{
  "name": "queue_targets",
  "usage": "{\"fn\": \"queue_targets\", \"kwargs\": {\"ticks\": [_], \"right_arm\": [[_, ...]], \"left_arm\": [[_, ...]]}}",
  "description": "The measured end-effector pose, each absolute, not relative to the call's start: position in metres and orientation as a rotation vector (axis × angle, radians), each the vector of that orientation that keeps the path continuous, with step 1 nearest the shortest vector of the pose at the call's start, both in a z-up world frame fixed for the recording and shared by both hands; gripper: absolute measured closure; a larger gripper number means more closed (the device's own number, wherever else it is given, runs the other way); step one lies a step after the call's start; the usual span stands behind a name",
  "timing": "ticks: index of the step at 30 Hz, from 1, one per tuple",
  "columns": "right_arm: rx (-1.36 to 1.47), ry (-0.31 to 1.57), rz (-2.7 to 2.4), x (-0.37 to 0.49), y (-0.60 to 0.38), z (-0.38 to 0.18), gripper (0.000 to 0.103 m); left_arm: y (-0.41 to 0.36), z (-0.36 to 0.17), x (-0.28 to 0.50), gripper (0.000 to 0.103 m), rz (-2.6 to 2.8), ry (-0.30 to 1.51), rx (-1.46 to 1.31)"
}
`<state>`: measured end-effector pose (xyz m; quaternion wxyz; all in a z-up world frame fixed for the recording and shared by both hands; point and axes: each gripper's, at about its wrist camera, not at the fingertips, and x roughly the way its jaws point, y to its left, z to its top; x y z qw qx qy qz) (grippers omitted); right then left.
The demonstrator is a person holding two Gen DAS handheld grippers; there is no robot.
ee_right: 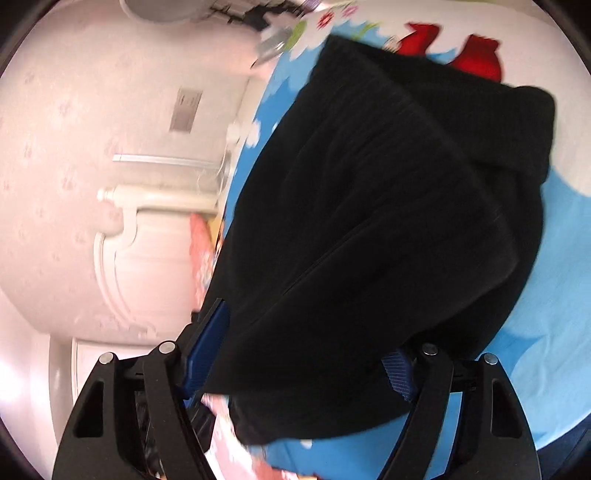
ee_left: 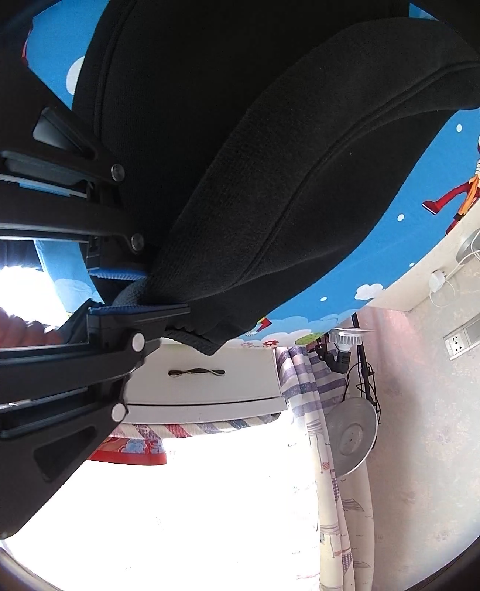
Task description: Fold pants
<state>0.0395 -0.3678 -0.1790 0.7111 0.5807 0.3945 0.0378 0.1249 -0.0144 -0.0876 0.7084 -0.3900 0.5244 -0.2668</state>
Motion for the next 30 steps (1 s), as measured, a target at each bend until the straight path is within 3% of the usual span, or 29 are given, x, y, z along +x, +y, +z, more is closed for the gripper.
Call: {"fn": "queue_targets", "kwargs": {"ticks": [1,2,5,9,12,14,20,23,30], "right_arm": [[1.282,0.859,0.066,0.037,-0.372,-0.179,0.056],[1.227,0.849,0.049,0.037,-0.376,-0.175,0.075],[1.024,0.796,0.032,0.027,-0.379,-0.142,0.084],[0.848,0.78,-0.023,0.021,-0.391,-0.111,0.086],[0.834,0.923,-0.1,0.026,-0.4,-0.149,0.086],[0.845,0.985,-0.118,0.025,-0.401,-0.172,0.086],[0.785,0.982,-0.106,0.025,-0.397,-0.171,0.086],[0.743,0.984,-0.109,0.024,-0.388,-0.166,0.086],[0.732,0.989,-0.1,0.028,-0.384,-0.163,0.086]], "left_arm": [[-0.015,-0.087,0.124,0.093,-0.595,1.161,-0.865],[-0.014,-0.088,0.122,0.093,-0.596,1.16,-0.864],[-0.018,-0.093,0.112,0.093,-0.585,1.173,-0.846],[-0.034,-0.108,0.085,0.092,-0.623,1.209,-0.786],[-0.039,-0.145,0.085,0.086,-0.606,1.31,-0.827],[-0.032,-0.158,0.087,0.068,-0.605,1.351,-0.865],[0.071,-0.103,0.107,0.046,-0.506,1.081,-0.869],[0.141,-0.08,0.153,0.043,-0.236,0.963,-0.741],[0.22,-0.082,0.321,0.041,0.019,1.069,-0.644]]}}
